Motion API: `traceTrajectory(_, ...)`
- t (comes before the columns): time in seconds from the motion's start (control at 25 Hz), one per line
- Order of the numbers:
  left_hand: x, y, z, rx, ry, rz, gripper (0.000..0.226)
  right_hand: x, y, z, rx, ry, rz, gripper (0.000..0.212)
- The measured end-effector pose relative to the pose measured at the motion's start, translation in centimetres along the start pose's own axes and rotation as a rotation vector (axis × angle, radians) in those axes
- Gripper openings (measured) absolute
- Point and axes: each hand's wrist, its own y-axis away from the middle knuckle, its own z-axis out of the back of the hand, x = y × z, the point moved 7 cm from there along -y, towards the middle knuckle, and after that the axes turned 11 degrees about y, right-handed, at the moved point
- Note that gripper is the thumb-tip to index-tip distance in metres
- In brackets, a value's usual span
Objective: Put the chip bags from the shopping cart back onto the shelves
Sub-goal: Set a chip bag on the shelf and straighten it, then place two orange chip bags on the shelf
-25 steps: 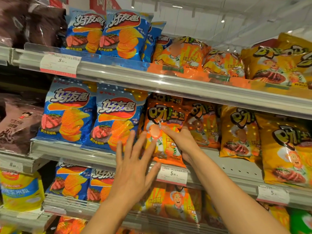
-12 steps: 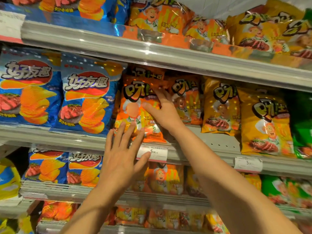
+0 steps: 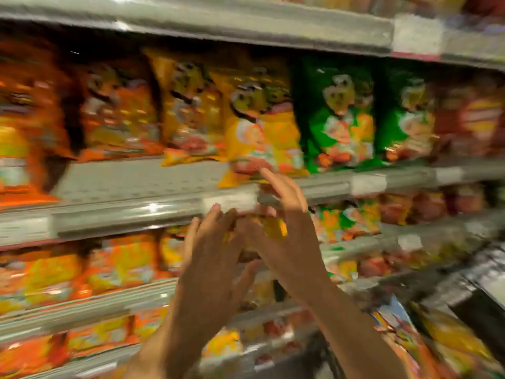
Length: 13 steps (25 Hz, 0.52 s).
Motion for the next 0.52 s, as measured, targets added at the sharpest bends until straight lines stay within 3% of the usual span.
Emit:
traceTrajectory(0.16,-10.4,-3.3,-16.0,0.182,0.24,-0.049,0.049,-14.7,8.7,14.2,-0.14,0.084,-0.399,0.055)
traceTrajectory(0.28,-16.1,-3.5,-27.8,0.406,0.324,-0.014,0.05,-24.4,17.1,22.2,-0.19,0.131,-0.675,0.051)
traceTrajectory(0.44,-19.9,-1.8,-40.4,0.695,0.416,0.066,0.062,-33.8,28.2,27.8,-0.097,0.08,-1.095,0.039)
traceTrajectory(0.52,-20.3,-1.1,-45.4,0.791,0.407,0.062,0.071,-36.4,32.2,30.1,-0.15,0.116,-1.23,0.038)
